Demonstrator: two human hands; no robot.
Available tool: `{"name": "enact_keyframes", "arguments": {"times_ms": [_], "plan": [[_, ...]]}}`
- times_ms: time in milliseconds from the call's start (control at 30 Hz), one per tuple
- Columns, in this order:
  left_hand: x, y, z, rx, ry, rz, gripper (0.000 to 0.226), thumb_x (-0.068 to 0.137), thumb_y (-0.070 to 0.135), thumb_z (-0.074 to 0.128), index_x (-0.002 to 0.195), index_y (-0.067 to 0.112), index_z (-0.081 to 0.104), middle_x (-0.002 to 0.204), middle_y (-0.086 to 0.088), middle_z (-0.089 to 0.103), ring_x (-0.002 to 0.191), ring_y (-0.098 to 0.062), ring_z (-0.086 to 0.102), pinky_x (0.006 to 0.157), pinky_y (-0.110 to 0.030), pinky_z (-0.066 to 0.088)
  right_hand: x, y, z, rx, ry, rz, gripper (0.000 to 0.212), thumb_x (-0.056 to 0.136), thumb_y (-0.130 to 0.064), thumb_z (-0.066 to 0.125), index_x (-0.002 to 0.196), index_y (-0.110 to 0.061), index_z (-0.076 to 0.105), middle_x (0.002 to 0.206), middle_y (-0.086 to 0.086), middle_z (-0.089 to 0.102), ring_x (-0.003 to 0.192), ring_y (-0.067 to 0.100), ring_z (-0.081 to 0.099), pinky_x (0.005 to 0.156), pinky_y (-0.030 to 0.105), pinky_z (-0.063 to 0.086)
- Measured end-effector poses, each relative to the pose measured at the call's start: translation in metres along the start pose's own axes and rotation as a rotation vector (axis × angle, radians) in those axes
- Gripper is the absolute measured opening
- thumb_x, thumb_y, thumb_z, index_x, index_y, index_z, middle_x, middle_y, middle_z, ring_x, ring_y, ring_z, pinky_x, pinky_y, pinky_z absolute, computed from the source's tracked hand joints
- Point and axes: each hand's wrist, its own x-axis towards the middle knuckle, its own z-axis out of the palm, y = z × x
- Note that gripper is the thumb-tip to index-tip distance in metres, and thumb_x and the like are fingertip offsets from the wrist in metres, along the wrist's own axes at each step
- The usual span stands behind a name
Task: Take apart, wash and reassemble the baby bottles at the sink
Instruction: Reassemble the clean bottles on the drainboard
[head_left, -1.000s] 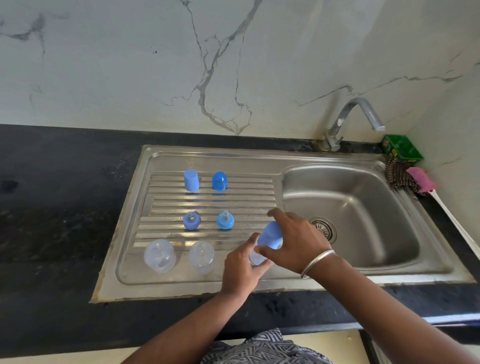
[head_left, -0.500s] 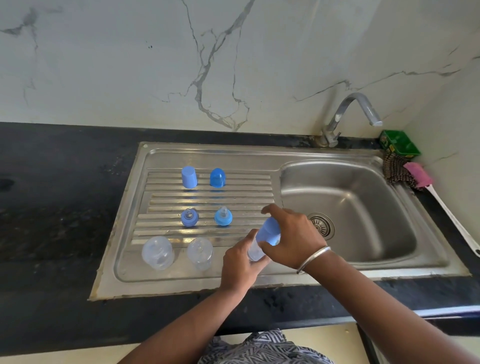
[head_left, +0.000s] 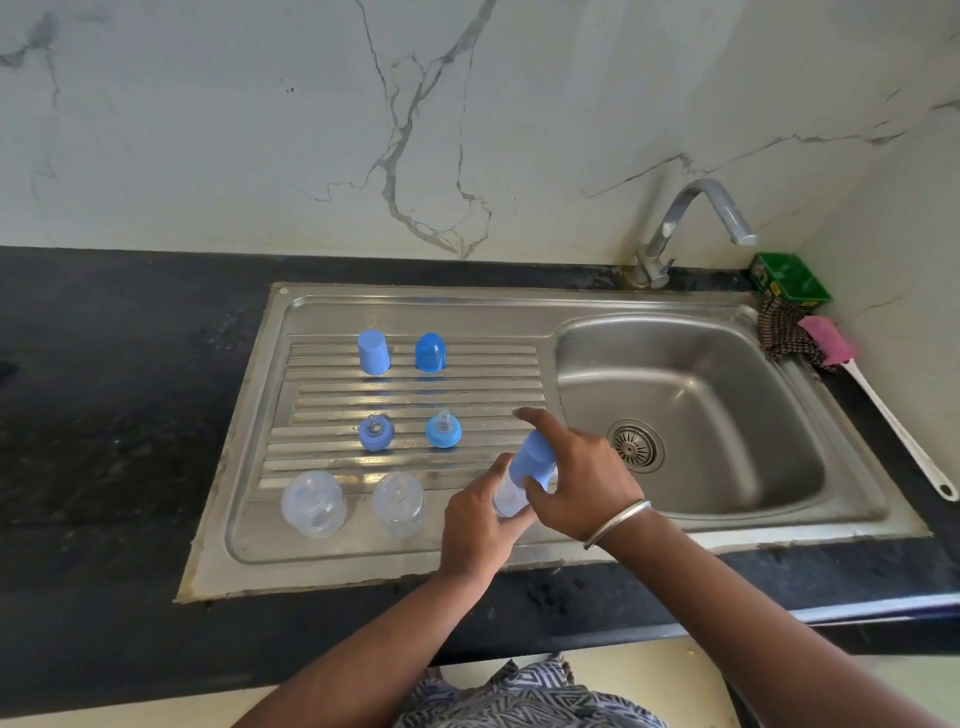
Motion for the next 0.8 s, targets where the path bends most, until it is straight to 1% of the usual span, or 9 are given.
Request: {"name": "enact_keyframes", "arguments": {"times_ms": [100,200,267,367,500,600,700,733,800], "plan": [[0.000,-0.002,0.000,0.037,0.001,0.001,0.071,0.076,0.053,0.079,0.138,0.028,0.056,0.118,0.009,0.072,0.107,-0.009,0.067,0.088,-0.029,0.056,0.000,0.001,0.003,-0.003,0.033,0.030,0.067,0.076,-0.040,0.068,0.133,-0.038,0.033,0.082,-0.002,0.065,0.074,0.024,0.064,0.067,0.035,0.055],[0.000,0.003,-0.001,0.060,0.000,-0.003,0.067,0.075,0.051,0.080,0.134,0.030,0.059,0.107,0.010,0.074,0.096,-0.017,0.068,0.080,-0.025,0.055,0.000,0.002,0.001,-0.009,0.034,0.057,0.078,0.074,-0.050,0.070,0.138,-0.035,0.028,0.081,-0.002,0.062,0.072,0.025,0.062,0.064,0.035,0.054],[0.000,0.005,-0.002,0.028,-0.006,-0.009,0.069,0.073,0.056,0.076,0.135,0.030,0.059,0.108,0.011,0.074,0.097,-0.010,0.069,0.083,-0.024,0.056,0.001,0.002,-0.002,-0.008,-0.011,0.020,0.083,0.073,-0.046,0.071,0.141,-0.037,0.024,0.081,-0.004,0.057,0.072,0.023,0.060,0.063,0.033,0.053],[0.000,0.001,-0.001,0.052,-0.026,-0.011,0.073,0.075,0.060,0.074,0.139,0.032,0.054,0.119,0.013,0.071,0.109,-0.002,0.065,0.090,-0.029,0.055,0.001,0.004,0.001,-0.007,-0.013,-0.021,0.077,0.076,-0.039,0.072,0.137,-0.036,0.026,0.081,-0.002,0.062,0.074,0.025,0.063,0.066,0.033,0.053],[0.000,0.002,-0.001,0.070,-0.020,-0.008,0.067,0.077,0.059,0.075,0.135,0.031,0.058,0.108,0.016,0.072,0.099,-0.002,0.067,0.086,-0.026,0.055,0.005,0.011,0.005,0.060,0.043,0.043,0.081,0.070,-0.054,0.076,0.136,-0.034,0.033,0.079,-0.007,0.062,0.073,0.023,0.064,0.067,0.035,0.055],[-0.001,0.008,-0.002,0.024,0.010,0.002,0.063,0.076,0.063,0.071,0.127,0.026,0.064,0.114,0.018,0.071,0.099,0.000,0.067,0.082,-0.031,0.057,0.003,0.026,0.003,0.248,-0.020,-0.029,0.081,0.073,-0.064,0.070,0.139,-0.041,0.031,0.093,-0.012,0.064,0.082,0.012,0.064,0.073,0.034,0.056],[-0.001,0.017,-0.002,-0.029,0.017,-0.004,0.072,0.078,0.068,0.071,0.136,0.028,0.058,0.118,0.018,0.070,0.105,-0.002,0.066,0.085,-0.030,0.056,0.002,0.045,0.001,0.513,-0.100,0.043,0.067,0.079,-0.068,0.056,0.140,-0.047,0.035,0.110,-0.011,0.065,0.098,0.006,0.066,0.081,0.037,0.057],[0.000,0.020,-0.002,-0.062,0.011,-0.017,0.071,0.077,0.064,0.074,0.137,0.029,0.057,0.119,0.018,0.069,0.107,-0.004,0.066,0.087,-0.032,0.056,0.002,0.050,0.000,0.622,-0.129,0.056,0.065,0.081,-0.064,0.055,0.140,-0.043,0.038,0.110,-0.010,0.066,0.100,0.008,0.066,0.084,0.038,0.056],[0.003,0.027,0.000,-0.136,0.000,-0.059,0.068,0.076,0.055,0.080,0.135,0.031,0.056,0.122,0.016,0.068,0.112,-0.010,0.066,0.091,-0.038,0.056,0.002,0.059,-0.003,0.814,-0.195,0.002,0.063,0.085,-0.052,0.054,0.143,-0.027,0.044,0.116,-0.004,0.067,0.110,0.015,0.063,0.091,0.036,0.052]]}}
